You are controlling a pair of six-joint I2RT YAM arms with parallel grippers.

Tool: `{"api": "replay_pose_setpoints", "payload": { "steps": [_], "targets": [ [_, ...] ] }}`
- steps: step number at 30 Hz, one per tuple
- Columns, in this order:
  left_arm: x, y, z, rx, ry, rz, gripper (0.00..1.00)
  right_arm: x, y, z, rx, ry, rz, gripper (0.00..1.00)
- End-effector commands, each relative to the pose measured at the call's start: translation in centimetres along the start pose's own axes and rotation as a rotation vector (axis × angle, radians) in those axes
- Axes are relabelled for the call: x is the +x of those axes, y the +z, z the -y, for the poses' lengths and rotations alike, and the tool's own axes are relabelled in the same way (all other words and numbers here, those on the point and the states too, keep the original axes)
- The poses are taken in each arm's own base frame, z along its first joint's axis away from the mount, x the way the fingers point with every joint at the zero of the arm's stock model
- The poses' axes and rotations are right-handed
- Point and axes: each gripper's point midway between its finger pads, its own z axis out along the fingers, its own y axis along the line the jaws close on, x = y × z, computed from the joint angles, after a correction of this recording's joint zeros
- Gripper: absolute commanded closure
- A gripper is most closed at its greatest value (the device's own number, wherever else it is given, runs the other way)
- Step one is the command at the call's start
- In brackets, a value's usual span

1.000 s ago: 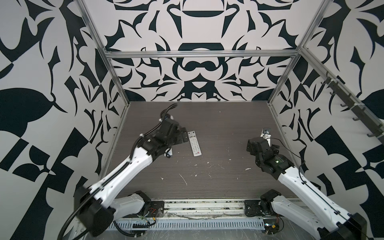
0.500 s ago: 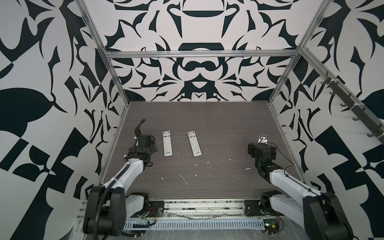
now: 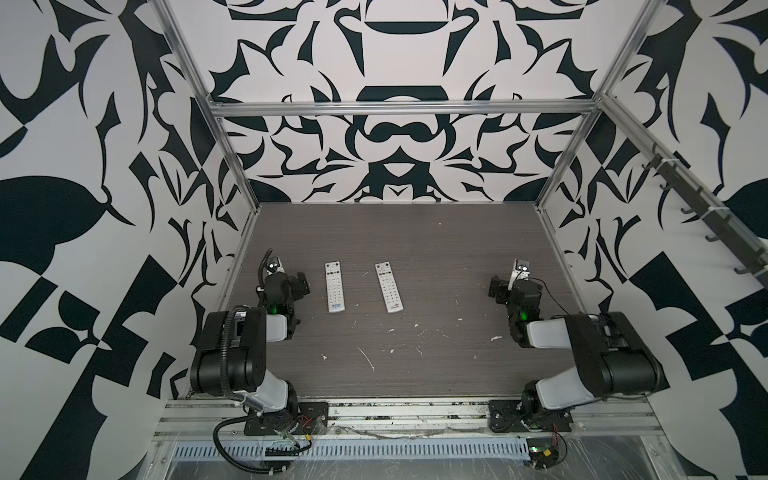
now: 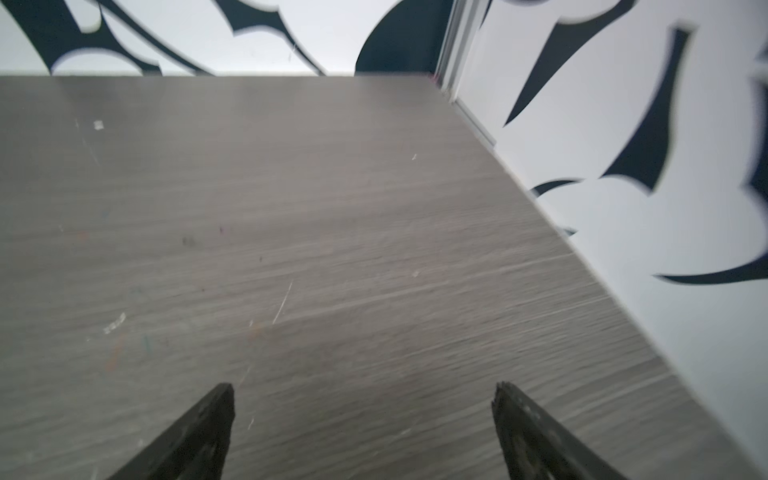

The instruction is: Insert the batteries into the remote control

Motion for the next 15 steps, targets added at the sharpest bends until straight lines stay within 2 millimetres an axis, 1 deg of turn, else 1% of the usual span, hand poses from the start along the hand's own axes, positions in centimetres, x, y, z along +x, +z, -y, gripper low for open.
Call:
{"api": "replay_pose_setpoints", "payload": {
  "steps": [1,3,5,6,15],
  "targets": [
    [-2.56,-0.07,0.97,0.056,-0.025,0.108,0.01,-2.4,0.41,-1.12,-0.054,0.032,0.06,0.0],
    [-2.54,-0.28,1.0,0.056,-0.029,0.113,0.01,-2.71,0.54,-1.38,-0.063,0.03,0.091,0.0],
    [-2.47,-0.55,1.48,0.087,-0.013,0.119,0.01,-2.48,0.56,-1.29,-0.058,0.03,0.063,0.0],
    [-2.64,-0.21,1.49,0.082,-0.01,0.12,0.01,-2.61,0.59,-1.35,-0.059,0.029,0.073,0.0],
    [-2.5,0.03,1.91,0.103,0.002,0.104,0.01,-2.6,0.57,-1.42,-0.059,0.025,0.072,0.0]
  ]
}}
